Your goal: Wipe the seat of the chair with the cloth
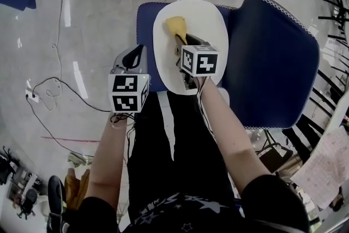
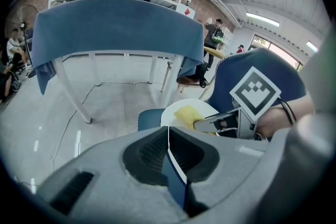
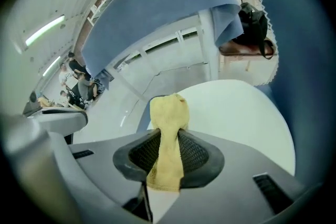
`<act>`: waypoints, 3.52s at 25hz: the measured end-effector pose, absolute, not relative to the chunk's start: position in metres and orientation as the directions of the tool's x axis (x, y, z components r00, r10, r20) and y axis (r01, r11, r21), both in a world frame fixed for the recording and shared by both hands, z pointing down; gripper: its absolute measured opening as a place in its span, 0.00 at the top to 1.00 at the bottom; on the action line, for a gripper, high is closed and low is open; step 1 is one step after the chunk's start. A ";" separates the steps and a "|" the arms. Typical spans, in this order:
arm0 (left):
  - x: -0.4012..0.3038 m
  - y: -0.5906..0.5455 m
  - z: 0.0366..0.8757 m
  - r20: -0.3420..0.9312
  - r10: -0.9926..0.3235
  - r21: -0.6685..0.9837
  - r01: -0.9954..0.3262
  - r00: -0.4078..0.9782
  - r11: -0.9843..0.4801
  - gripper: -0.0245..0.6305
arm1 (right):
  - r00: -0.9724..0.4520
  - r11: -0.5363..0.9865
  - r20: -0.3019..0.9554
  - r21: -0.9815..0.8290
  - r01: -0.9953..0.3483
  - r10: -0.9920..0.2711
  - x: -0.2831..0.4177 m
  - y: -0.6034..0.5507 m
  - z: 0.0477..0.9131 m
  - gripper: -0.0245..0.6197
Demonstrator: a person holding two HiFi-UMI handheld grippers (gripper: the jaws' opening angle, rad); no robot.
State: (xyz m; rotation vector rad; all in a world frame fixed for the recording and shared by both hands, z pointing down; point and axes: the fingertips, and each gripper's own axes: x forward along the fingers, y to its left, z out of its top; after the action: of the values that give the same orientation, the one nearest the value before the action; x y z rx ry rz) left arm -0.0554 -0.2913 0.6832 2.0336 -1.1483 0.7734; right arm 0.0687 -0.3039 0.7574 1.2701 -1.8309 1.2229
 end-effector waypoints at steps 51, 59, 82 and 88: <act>-0.034 -0.258 0.690 0.787 -0.422 0.260 -0.862 0.450 -0.434 0.93 | -0.238 0.033 0.904 -0.242 -0.970 -0.354 0.120 -0.232 0.770 0.80; -0.045 -0.246 0.695 0.794 -0.412 0.265 -0.865 0.446 -0.426 0.93 | -0.402 0.316 0.878 -0.315 -0.895 -0.262 0.032 -0.206 0.775 0.80; -0.037 -0.229 0.700 0.803 -0.371 0.271 -0.840 0.467 -0.471 0.93 | 0.089 -0.191 0.934 0.023 -0.981 -0.345 0.238 -0.188 0.785 0.80; -0.052 -0.225 0.694 0.801 -0.366 0.273 -0.833 0.474 -0.482 0.93 | 0.026 -0.137 0.930 -0.027 -0.990 -0.367 0.192 -0.177 0.771 0.80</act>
State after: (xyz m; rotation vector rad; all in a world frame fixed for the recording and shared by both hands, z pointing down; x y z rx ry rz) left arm -0.0517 -0.2246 0.6941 2.0543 -0.9892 0.8968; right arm 0.1922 -0.1766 0.7711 1.5933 -1.4132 1.1115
